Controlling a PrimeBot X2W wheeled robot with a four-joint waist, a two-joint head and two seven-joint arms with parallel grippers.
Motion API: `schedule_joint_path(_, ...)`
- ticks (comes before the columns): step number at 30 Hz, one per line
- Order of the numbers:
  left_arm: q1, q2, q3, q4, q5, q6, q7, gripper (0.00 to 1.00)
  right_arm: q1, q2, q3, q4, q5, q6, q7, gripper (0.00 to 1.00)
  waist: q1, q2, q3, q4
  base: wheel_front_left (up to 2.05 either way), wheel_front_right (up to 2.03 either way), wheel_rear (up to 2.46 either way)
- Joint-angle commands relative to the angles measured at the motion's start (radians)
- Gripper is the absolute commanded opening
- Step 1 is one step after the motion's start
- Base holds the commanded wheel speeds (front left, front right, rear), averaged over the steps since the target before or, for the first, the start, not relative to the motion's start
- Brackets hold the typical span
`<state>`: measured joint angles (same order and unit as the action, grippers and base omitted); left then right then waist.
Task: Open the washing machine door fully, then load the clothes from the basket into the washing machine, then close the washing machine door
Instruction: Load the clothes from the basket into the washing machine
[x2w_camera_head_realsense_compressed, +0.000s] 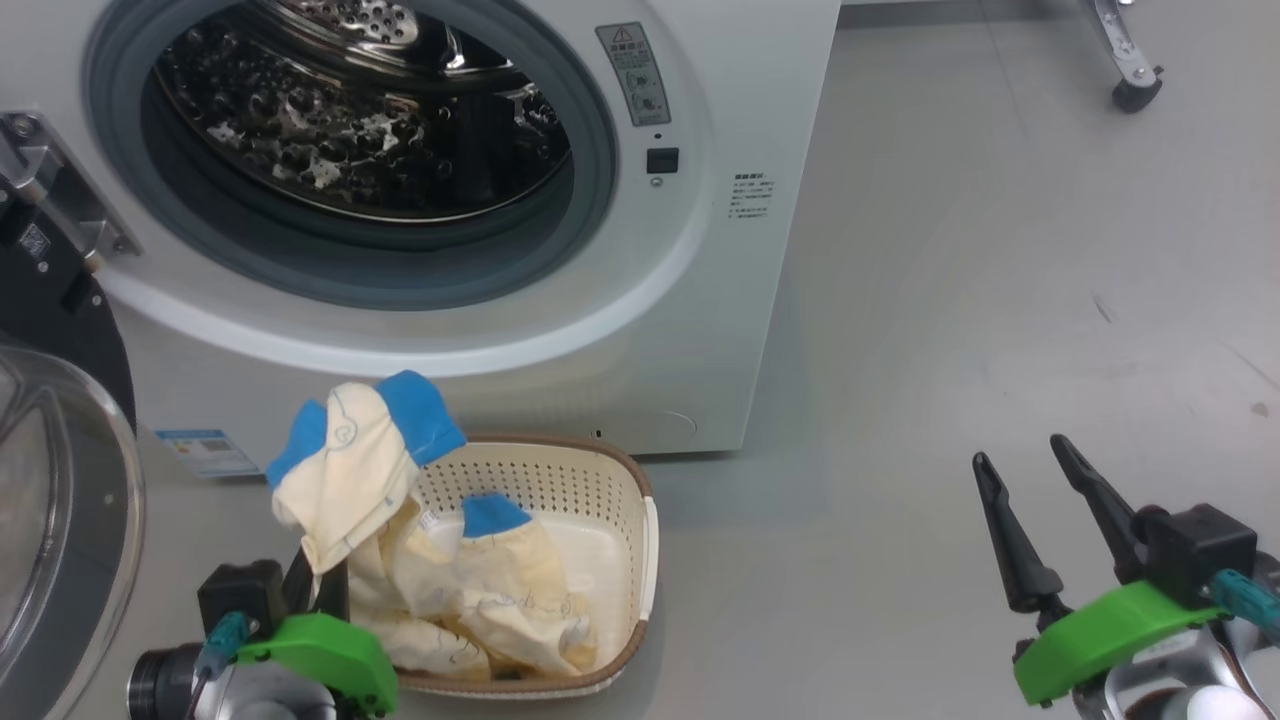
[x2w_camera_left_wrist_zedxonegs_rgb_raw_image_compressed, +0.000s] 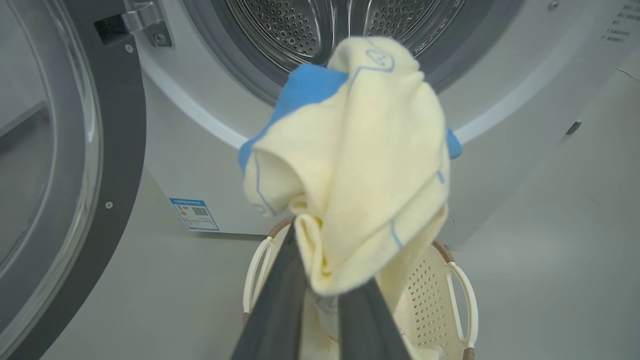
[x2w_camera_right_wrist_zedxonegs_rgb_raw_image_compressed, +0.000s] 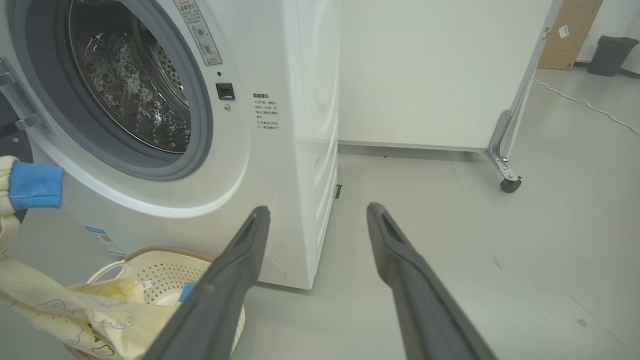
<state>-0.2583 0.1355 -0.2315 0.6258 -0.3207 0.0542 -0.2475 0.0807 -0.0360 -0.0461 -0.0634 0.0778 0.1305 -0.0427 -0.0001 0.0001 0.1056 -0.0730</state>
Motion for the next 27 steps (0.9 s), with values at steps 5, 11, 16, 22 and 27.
schedule_joint_path(5, 0.019, 0.039, 0.027, -0.114, 0.021, 0.018, -0.014, 0.0, 0.021, -0.014, 0.009, -0.052, -0.011, 0.0, 0.017, 1.0, 0.0001, -0.0001, -0.061, 0.028, 0.0, 0.0, 0.0)
schedule_joint_path(11, 0.063, 0.056, 0.016, -0.22, 0.031, 0.037, 0.008, 0.0, 0.058, -0.014, -0.002, -0.067, -0.015, 0.0, 0.024, 1.0, 0.0001, -0.0001, -0.095, 0.047, 0.0, 0.0, 0.0)
schedule_joint_path(16, 0.097, 0.067, 0.013, -0.303, 0.033, 0.054, 0.033, 0.0, 0.072, -0.014, -0.002, -0.101, -0.046, 0.0, 0.029, 1.0, 0.0001, -0.0001, -0.107, 0.051, 0.0, 0.0, 0.0)
schedule_joint_path(22, 0.127, 0.074, 0.008, -0.37, 0.03, 0.067, 0.059, 0.0, 0.081, -0.014, -0.024, -0.163, -0.047, 0.0, 0.048, 1.0, 0.0001, -0.0001, -0.114, 0.05, 0.0, 0.0, 0.0)
schedule_joint_path(27, 0.137, 0.078, 0.006, -0.394, 0.027, 0.075, 0.068, 0.0, 0.095, -0.014, -0.042, -0.184, -0.044, 0.0, 0.061, 1.0, 0.0001, -0.0001, -0.114, 0.048, 0.0, 0.0, 0.0)
